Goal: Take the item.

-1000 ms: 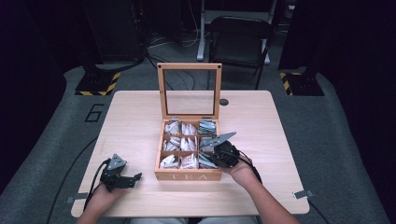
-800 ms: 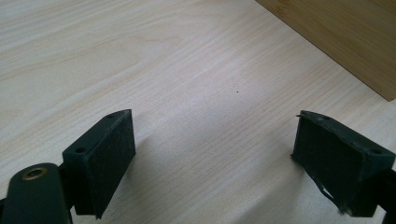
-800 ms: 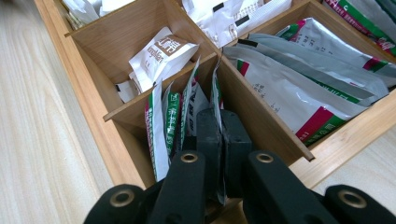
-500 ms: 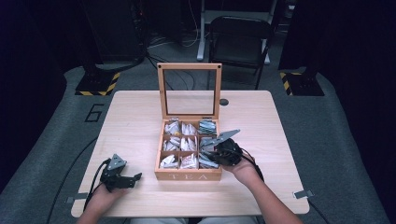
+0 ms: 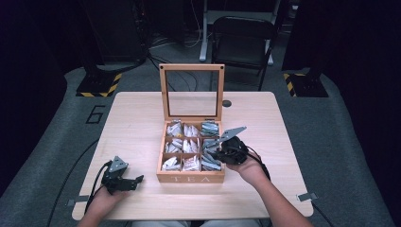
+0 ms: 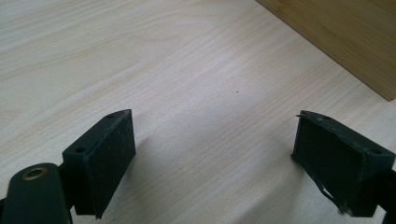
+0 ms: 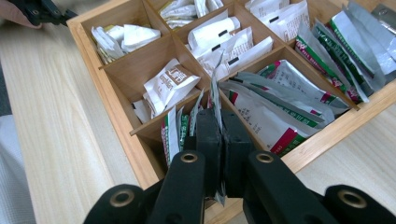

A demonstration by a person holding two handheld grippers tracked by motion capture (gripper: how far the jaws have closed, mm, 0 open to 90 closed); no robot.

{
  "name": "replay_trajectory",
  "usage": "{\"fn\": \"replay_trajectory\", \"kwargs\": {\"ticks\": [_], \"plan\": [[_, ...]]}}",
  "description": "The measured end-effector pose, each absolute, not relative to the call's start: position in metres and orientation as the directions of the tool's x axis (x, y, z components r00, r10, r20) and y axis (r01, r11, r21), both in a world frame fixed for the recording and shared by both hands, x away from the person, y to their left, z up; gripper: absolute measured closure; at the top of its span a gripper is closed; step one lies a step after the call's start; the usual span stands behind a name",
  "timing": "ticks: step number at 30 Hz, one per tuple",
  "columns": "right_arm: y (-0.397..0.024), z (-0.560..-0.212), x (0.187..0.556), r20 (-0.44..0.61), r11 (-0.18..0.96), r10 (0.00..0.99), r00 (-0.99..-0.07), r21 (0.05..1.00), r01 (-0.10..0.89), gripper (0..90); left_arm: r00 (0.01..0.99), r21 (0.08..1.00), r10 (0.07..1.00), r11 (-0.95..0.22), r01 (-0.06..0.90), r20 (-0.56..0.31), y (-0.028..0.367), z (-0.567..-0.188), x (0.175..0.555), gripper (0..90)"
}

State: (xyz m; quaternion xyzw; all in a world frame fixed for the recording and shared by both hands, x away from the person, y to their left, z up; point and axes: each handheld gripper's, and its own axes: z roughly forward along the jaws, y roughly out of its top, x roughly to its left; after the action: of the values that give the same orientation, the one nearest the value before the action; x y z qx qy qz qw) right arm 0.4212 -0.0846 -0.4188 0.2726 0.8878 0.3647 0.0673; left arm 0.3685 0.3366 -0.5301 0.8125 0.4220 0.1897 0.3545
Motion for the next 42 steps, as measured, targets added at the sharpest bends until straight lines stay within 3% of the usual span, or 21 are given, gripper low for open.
{"fn": "replay_trajectory", "kwargs": {"ticks": [22,42], "plan": [[-0.087,-0.388,0.417,0.043,0.574,0.528,-0.848,0.718,0.394,88.2,0.572,0.736,0.82,-0.392,0.551,0.009,0.337,-0.53,0.369,12.6],[-0.097,-0.381,0.416,0.018,0.581,0.531,-0.847,0.72,0.38,88.1,0.572,0.736,0.82,-0.392,0.551,0.009,0.337,-0.53,0.369,12.6]]}}
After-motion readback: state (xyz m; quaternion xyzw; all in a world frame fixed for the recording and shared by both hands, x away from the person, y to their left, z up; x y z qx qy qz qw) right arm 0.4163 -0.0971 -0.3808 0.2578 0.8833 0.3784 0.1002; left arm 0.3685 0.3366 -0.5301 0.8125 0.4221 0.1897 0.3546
